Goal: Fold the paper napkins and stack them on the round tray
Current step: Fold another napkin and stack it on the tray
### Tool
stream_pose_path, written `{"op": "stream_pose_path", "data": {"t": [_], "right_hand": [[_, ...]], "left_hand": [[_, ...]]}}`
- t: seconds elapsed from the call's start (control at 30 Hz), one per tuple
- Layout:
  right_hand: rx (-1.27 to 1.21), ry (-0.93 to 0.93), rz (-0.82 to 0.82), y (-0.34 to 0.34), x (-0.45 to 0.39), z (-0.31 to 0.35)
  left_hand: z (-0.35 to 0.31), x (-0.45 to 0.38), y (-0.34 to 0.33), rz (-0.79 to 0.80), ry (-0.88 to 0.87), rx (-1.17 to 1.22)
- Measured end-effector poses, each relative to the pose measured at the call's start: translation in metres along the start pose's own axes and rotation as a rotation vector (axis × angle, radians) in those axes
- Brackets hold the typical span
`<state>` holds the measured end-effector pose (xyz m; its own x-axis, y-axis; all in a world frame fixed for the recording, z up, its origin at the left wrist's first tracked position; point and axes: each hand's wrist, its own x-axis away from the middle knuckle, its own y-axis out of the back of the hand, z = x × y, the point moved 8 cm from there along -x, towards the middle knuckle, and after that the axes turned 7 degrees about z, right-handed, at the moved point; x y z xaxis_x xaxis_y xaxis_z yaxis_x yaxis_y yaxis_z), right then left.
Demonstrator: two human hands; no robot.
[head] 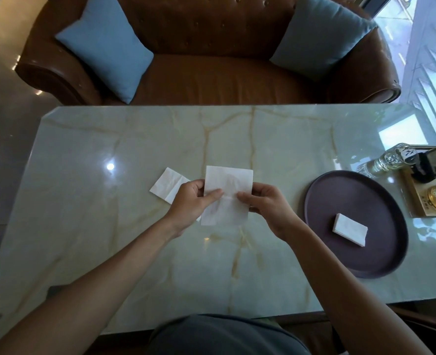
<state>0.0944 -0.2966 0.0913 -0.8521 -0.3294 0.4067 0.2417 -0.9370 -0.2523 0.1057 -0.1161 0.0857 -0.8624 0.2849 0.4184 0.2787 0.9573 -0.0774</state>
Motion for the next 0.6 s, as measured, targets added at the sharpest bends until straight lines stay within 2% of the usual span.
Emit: {"op": "stream_pose_path", "data": {"t": [0.27, 0.6], "right_hand": [[0.058, 0.079, 0.020, 0.000, 0.001, 0.014], [-0.056, 0.021, -0.058, 0.012, 0.001, 0.015]], "left_hand": [[-0.013, 0.005, 0.003, 0.159, -0.036, 0.021], [-0.018, 0.006, -0.001, 0.288, 0.035, 0.294]]}}
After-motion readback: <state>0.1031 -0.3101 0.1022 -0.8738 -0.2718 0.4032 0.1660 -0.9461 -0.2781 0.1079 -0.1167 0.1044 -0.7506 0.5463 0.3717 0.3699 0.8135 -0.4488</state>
